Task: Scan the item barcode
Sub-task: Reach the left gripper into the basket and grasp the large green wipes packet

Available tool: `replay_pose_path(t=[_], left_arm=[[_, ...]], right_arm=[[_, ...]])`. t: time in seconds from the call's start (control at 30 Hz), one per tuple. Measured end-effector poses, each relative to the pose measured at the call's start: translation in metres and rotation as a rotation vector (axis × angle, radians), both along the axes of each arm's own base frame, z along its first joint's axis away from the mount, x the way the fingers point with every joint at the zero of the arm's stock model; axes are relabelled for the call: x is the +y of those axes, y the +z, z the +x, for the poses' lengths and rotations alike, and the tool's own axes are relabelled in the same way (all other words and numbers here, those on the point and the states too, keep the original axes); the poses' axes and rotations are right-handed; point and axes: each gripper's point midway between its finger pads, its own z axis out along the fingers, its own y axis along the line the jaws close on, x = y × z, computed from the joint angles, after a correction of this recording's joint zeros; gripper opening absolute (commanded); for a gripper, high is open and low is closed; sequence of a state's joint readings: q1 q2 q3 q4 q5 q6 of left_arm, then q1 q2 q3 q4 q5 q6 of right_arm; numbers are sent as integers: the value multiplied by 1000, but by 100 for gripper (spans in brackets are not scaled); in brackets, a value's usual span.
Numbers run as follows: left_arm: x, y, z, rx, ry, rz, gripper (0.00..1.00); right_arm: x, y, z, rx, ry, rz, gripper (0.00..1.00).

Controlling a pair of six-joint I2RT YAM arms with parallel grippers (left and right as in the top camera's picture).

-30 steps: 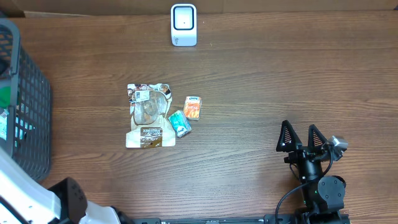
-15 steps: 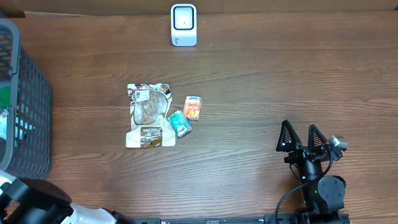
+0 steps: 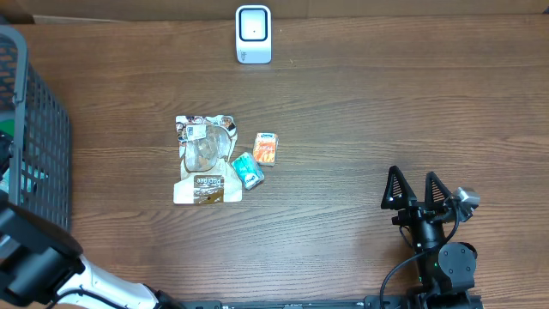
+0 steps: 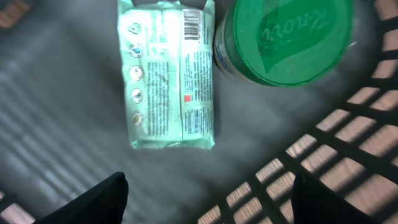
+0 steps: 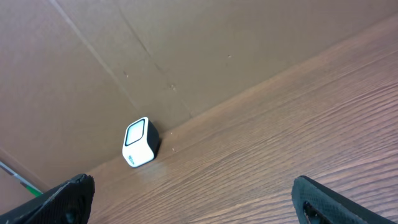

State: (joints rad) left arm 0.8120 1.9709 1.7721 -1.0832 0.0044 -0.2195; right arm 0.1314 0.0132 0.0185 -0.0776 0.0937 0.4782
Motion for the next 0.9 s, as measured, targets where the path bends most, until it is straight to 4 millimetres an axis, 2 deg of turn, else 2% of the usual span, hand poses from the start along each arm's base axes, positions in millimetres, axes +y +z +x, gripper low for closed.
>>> replay_pose_path(t=[0.17, 0.37, 0.4, 0.57, 0.6, 0.8, 0.9], left_arm=[[11, -34, 7, 72, -35, 23, 70], [18, -82, 5, 158, -38, -8, 69], [19, -87, 3, 174, -36, -8, 64], [30, -90, 0, 208, -35, 41, 8], [30, -90, 0, 208, -34, 41, 4], [30, -87, -2, 222, -38, 45, 4], [23, -86, -10, 245, -17, 13, 4]], right_arm=[[0, 0, 0, 0, 0, 0, 100], [0, 0, 0, 0, 0, 0, 100], [0, 0, 0, 1, 1, 0, 100], [0, 0, 0, 1, 0, 0, 100], [0, 0, 0, 0, 0, 0, 100], [0, 0, 0, 0, 0, 0, 100], [0, 0, 0, 1, 0, 0, 100]])
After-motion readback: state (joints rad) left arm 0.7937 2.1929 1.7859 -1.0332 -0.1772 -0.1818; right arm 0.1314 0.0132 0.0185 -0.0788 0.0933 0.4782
